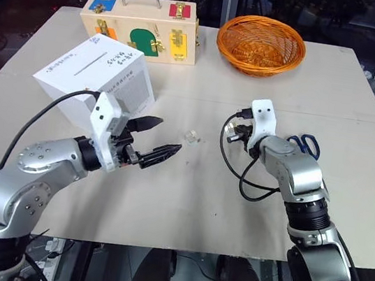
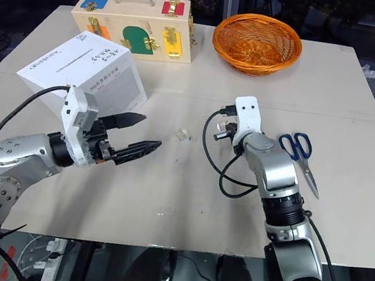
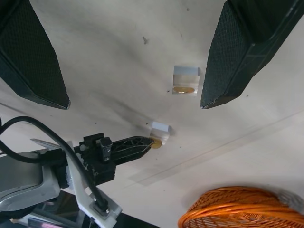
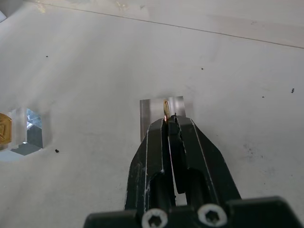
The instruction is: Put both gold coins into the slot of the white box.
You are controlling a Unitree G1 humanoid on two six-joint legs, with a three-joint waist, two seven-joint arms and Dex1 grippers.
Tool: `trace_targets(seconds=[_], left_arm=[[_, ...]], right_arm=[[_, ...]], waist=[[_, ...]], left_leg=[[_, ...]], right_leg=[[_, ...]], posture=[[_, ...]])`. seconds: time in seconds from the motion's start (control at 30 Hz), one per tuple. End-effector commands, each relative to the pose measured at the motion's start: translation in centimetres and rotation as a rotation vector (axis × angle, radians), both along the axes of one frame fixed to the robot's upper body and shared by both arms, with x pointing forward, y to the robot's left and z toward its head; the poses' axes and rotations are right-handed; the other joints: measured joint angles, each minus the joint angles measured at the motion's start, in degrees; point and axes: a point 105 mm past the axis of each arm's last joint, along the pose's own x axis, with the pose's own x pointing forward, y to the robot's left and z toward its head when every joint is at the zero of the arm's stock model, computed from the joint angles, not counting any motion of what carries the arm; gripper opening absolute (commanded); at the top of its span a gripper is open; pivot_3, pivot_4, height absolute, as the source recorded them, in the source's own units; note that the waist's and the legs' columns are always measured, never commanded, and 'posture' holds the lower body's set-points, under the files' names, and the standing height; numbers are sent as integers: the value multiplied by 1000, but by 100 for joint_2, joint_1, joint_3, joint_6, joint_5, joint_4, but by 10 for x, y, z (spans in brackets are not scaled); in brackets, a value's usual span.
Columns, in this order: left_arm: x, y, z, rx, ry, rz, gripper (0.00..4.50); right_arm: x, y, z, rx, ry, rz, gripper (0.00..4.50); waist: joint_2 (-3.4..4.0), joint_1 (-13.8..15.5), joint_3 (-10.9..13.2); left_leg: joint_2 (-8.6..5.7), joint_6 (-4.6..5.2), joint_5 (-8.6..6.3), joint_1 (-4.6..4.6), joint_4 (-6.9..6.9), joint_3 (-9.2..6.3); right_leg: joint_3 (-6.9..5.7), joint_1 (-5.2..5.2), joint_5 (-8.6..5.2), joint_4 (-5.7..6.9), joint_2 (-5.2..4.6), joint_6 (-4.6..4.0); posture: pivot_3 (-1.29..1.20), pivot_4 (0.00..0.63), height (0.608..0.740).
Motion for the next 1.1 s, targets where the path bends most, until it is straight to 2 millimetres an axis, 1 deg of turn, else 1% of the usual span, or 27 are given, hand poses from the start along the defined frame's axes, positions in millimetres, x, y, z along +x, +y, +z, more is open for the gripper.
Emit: trace_targets(seconds=[0.03,0.43,0.63,0.77,0.9,1.03,1.1], left_arm=[[-5,-8,11,-6,-43,-33,4500],[-6,-8,11,-4,-42,-29,4500],[-6,-7,8,-6,-35,-29,4500],[-6,-7,7,-13,-30,-31,4500],[-5,-6,8,-52,-8,-37,4500],[0,-11,15,-121,28,-76,4500],[3,-13,18,-136,32,-94,4500]], right_arm=[[2,2,14,26,-42,21,93],[4,2,14,19,-59,5,93],[5,0,20,33,-71,4,93],[1,2,29,61,-90,29,93],[-8,-1,46,128,-115,71,93],[-24,-9,62,247,-105,151,93],[-34,-9,69,318,-90,212,93]], waist=[[0,1,0],[0,1,0],[0,1,0],[0,3,0],[0,7,0],[0,27,0],[0,34,0]], left_leg=[[0,0,0,0,0,0],[0,-1,0,0,1,1],[0,-1,0,0,1,1],[0,-1,0,0,1,1],[0,-1,0,-1,1,-2],[0,0,0,-2,2,-6],[0,0,0,-4,6,-6]], right_leg=[[0,0,0,0,0,0],[0,0,0,1,0,0],[0,0,0,0,0,0],[0,0,0,0,0,0],[0,-1,0,0,0,0],[-4,0,0,1,0,0],[-6,0,0,2,0,0]], posture=[[0,150,726],[0,150,726],[0,150,726],[0,150,726],[0,150,726],[0,150,726],[0,150,726]])
